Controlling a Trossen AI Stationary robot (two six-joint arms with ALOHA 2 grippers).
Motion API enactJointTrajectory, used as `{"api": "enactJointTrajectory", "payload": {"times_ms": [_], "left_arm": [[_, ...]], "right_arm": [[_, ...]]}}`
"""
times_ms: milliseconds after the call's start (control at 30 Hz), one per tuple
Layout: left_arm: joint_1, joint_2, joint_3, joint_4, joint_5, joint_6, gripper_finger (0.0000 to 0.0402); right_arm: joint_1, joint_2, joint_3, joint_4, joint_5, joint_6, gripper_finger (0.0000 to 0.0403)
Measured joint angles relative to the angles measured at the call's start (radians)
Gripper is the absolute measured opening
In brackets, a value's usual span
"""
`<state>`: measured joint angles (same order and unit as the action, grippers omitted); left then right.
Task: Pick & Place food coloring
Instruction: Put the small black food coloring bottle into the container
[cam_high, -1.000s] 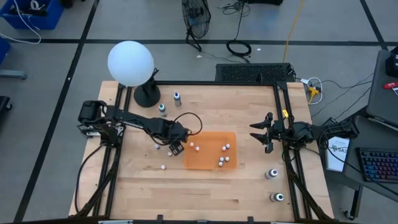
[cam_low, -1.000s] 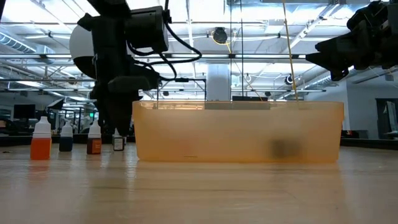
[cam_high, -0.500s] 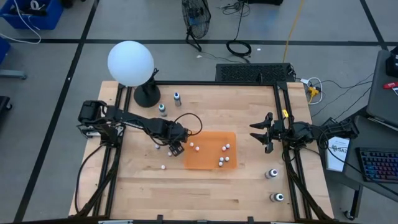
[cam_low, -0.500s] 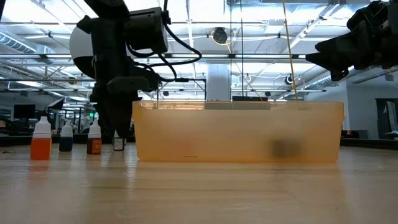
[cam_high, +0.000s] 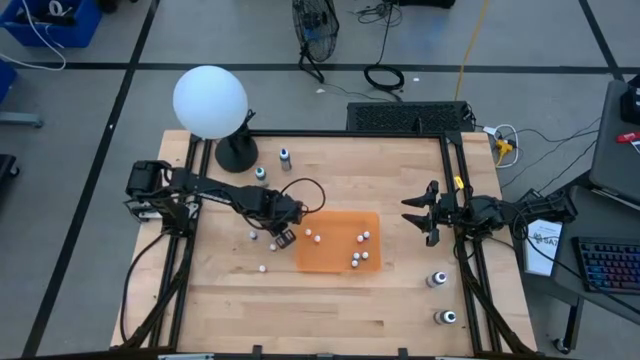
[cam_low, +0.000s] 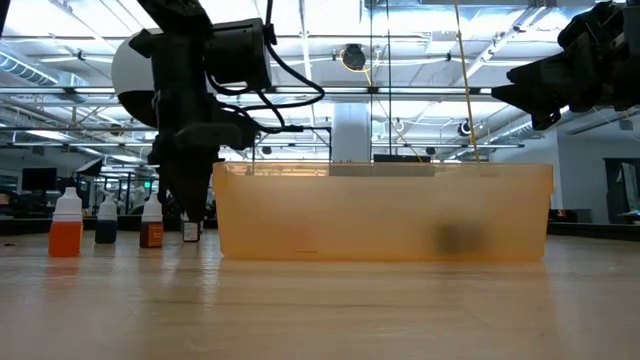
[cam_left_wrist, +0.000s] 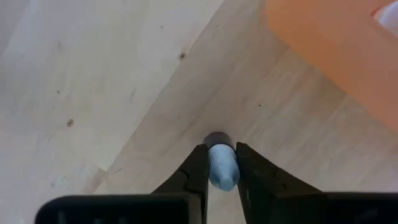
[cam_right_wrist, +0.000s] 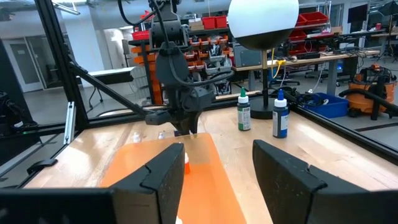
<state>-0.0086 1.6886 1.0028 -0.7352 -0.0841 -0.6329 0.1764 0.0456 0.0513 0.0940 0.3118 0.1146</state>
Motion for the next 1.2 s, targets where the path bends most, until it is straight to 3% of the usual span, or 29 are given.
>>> {"api": "enactJointTrajectory", "payload": {"times_ms": [133,300,533,900,1200], "left_arm": [[-0.013,0.000,0.074,-0.079,0.020,0.042,0.0056],[-0.050,0.000,0.273,-0.230,-0.027,0.090,0.0056],[-0.104,0.053,0.523,-0.263,-0.049,0.209,0.0056],[-0.152,0.309,0.546,-0.245,0.001,0.246,0.0056],[-0.153,0.395,0.550,-0.175,0.058,0.249,0.0056]], "right_arm": [[0.000,0.000,0.000,0.000,0.000,0.000,0.0178],[0.000,0.000,0.000,0.000,0.000,0.000,0.0176],[0.000,0.000,0.000,0.000,0.000,0.000,0.0180],[0.000,0.000,0.000,0.000,0.000,0.000,0.0178],[0.000,0.000,0.000,0.000,0.000,0.000,0.0178]]}}
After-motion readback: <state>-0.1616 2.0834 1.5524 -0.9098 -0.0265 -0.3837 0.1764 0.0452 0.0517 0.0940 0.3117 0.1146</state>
